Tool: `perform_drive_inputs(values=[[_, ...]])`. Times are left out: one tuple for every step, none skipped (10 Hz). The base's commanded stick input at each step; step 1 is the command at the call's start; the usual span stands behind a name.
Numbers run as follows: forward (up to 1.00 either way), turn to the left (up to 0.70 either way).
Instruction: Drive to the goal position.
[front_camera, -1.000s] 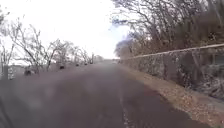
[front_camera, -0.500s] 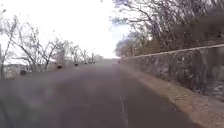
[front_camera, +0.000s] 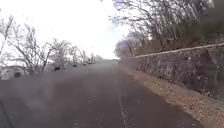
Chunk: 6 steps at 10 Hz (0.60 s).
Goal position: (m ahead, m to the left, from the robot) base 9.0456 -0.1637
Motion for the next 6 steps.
perform_drive_inputs(values=[[0.7, 0.0], [0.7, 0.0], [0.7, 0.0], [0.7, 0.0], [0.7, 0.0], [0.7, 0.0]])
